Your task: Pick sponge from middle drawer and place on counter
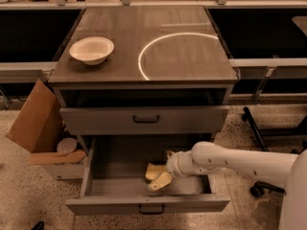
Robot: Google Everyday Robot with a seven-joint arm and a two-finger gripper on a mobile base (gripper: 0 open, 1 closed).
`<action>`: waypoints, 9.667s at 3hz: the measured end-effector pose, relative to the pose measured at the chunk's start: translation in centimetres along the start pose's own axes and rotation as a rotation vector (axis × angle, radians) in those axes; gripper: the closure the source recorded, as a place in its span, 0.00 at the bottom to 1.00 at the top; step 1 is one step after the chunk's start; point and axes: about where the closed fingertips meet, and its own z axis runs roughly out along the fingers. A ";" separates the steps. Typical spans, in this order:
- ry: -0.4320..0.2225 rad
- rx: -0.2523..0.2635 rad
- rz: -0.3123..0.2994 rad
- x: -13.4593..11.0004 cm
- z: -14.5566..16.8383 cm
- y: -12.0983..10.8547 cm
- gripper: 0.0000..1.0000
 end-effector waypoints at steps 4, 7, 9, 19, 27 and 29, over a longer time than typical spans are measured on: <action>0.017 -0.008 -0.167 1.5 2.9 -2.2 0.00; 0.136 -0.005 -0.220 2.4 5.7 -2.2 0.00; 0.170 0.000 -0.222 2.7 5.9 -2.3 0.26; -0.073 0.132 -0.192 -1.8 -14.1 -1.8 1.00; -0.132 0.446 -0.438 -13.7 -35.1 -5.0 1.00; -0.267 0.531 -0.448 -18.7 -40.1 -8.1 1.00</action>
Offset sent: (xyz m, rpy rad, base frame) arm 0.0255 -0.0117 -0.0228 0.0184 -0.1100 0.0765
